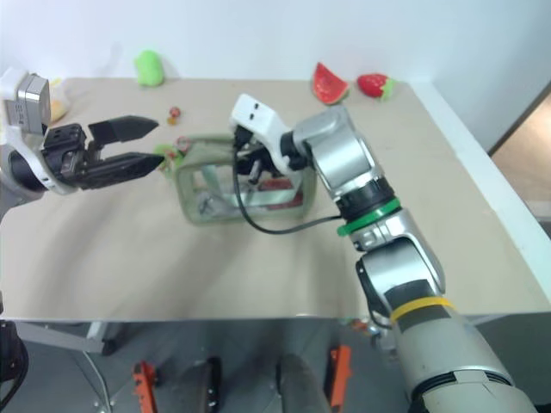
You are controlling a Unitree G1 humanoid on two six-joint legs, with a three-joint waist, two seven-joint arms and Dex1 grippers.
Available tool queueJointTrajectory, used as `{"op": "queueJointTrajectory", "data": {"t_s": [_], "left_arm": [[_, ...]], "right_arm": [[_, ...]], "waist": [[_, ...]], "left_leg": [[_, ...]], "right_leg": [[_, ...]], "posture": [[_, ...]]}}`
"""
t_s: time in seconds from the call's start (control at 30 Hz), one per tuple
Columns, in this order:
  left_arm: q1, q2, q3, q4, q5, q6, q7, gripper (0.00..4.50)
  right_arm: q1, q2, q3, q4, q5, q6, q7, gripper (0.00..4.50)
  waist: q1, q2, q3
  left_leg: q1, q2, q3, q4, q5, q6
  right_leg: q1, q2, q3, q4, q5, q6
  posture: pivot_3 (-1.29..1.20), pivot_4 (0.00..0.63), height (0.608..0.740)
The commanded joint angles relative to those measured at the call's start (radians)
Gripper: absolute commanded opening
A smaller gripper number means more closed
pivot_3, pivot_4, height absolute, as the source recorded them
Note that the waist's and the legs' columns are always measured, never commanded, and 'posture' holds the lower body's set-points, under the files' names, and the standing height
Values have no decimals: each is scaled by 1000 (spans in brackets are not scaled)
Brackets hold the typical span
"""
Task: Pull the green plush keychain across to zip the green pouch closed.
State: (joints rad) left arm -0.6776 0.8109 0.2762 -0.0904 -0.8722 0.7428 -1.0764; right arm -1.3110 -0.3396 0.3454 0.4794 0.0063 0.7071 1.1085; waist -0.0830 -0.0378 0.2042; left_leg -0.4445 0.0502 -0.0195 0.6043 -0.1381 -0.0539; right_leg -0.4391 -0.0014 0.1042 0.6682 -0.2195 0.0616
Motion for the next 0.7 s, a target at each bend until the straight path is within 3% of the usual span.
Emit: {"op": "queueJointTrajectory", "data": {"t_s": [0.03,0.07,0.4,0.7], "left_arm": [[7,-2,41,-20,-16,-15,17,4500],[11,-3,42,-21,-17,-16,17,4500],[-11,-2,41,-20,-36,-15,21,4500],[-32,-7,73,47,-66,-10,28,4500]], "right_arm": [[-59,0,-47,15,27,-33,10,21],[-57,-1,-46,12,31,-39,15,21],[-36,-60,-60,-88,108,-2,120,3496],[-66,-235,-218,-124,275,-1,274,3496]], "waist": [[0,0,0],[0,0,0],[2,0,0],[5,0,0]], "left_leg": [[0,0,0,0,0,0],[0,0,0,0,0,0],[-1,0,-1,-1,0,0],[-1,0,-1,-1,0,0]], "right_leg": [[0,0,0,0,0,0],[0,0,0,0,0,0],[0,0,0,0,-1,1],[0,0,0,0,-1,1]], "posture": [[0,150,740],[0,150,740],[0,150,740],[0,150,740]]}}
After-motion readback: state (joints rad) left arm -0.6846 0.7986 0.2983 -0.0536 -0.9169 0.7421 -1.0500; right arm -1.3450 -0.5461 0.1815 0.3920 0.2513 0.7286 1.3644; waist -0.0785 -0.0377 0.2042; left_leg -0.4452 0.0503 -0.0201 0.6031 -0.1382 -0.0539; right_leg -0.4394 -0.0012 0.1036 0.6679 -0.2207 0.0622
